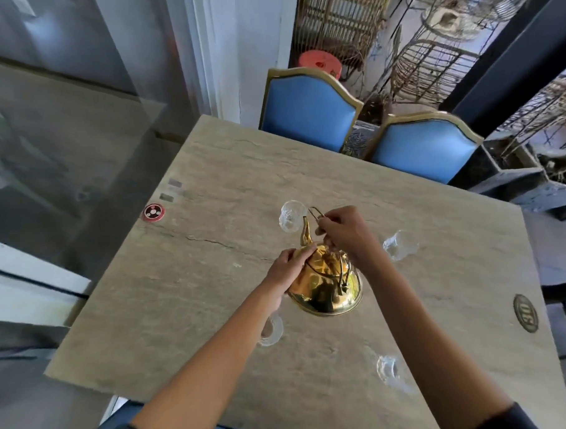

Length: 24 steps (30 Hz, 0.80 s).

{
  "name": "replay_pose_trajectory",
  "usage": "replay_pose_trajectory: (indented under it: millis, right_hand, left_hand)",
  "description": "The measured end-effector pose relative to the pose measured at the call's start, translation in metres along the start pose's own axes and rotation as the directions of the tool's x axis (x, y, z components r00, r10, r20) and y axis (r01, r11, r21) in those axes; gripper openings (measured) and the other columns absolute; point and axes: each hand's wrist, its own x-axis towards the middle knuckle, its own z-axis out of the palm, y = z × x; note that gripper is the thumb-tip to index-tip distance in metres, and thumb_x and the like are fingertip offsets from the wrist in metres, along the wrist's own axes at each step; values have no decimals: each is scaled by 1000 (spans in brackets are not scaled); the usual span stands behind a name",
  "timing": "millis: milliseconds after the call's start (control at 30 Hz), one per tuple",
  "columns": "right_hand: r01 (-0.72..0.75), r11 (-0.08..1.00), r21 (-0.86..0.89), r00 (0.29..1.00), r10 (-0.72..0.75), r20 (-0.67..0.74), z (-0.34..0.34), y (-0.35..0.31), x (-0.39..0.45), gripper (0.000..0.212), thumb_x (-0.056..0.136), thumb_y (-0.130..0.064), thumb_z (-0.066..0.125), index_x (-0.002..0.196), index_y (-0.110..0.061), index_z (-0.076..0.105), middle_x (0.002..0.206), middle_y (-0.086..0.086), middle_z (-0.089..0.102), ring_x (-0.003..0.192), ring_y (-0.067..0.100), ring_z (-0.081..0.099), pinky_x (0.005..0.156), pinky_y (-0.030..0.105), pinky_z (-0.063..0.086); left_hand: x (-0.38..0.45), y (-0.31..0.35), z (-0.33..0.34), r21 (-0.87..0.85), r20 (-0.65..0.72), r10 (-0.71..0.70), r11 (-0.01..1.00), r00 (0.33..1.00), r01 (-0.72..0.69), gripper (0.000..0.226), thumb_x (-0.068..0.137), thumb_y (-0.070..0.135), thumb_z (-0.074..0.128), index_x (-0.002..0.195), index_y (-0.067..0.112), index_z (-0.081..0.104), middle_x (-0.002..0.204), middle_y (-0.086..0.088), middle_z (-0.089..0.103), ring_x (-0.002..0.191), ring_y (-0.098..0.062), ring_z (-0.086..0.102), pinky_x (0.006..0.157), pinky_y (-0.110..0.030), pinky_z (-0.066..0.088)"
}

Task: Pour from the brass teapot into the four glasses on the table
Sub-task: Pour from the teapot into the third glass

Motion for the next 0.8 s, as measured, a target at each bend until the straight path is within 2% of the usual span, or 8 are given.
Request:
replay_pose_trajectory:
  millis: [67, 167, 233, 333, 467, 667, 800]
  right_hand:
    - [-11, 999, -32, 1000, 12, 11, 2, -1, 19, 24, 89, -5, 56, 75, 7, 71, 79, 36, 70, 53, 28, 56, 56, 39, 48]
    - [-6, 995, -95, 1000, 9, 23, 6, -1, 41, 24, 84, -7, 56, 69, 2, 73, 69, 30, 71, 49, 27, 58, 57, 44, 54]
    - [-14, 992, -124, 999, 18, 35, 8, -2, 52, 25, 82, -7, 55, 66, 0, 72, 61, 25, 69, 47, 26, 57, 56, 41, 52]
    - [-49, 992, -120, 997, 55, 50, 12, -2, 64, 25, 87, -3, 56, 68, 1, 72, 76, 31, 73, 52, 26, 58, 55, 34, 49]
    - [-80, 990, -117, 994, 87, 60, 14, -1, 72, 22, 90, 0, 56, 76, 7, 72, 89, 35, 73, 57, 25, 56, 51, 32, 47]
    - [-100, 989, -112, 991, 108, 74, 14, 1, 76, 22, 91, 3, 55, 86, 17, 71, 91, 35, 73, 55, 23, 53, 51, 32, 46]
    - [-106, 988, -115, 990, 116, 84, 13, 0, 76, 21, 91, 3, 55, 87, 16, 71, 93, 35, 73, 59, 25, 53, 56, 35, 47]
  left_hand:
    - [10, 6, -1, 16, 5, -28, 999, 1000, 28, 88, 69, 84, 70, 134, 25, 62, 120, -4, 75, 101, -20, 73, 70, -32, 57]
    - [20, 14, -4, 12, 13, -63, 998, 998, 63, 76, 81, 77, 67, 132, 20, 65, 116, -6, 76, 93, -18, 71, 62, -29, 50]
    - [27, 18, -5, -2, 25, -88, 996, 996, 89, 69, 84, 74, 66, 125, 18, 69, 109, -6, 77, 89, -18, 70, 62, -29, 49]
    - [35, 19, -5, -29, 35, -146, 989, 989, 147, 58, 88, 70, 65, 116, 20, 69, 100, -5, 74, 87, -20, 67, 67, -30, 48]
    - [42, 18, -3, -40, 45, -191, 980, 981, 193, 63, 85, 73, 65, 121, 20, 67, 104, -6, 74, 92, -23, 68, 70, -33, 50]
    - [48, 15, -1, -35, 57, -218, 975, 974, 220, 69, 84, 76, 65, 125, 20, 66, 105, -6, 74, 94, -23, 68, 71, -34, 52]
    - [51, 12, 0, -39, 60, -215, 975, 975, 218, 72, 82, 77, 65, 127, 20, 66, 108, -7, 74, 98, -24, 69, 79, -38, 55]
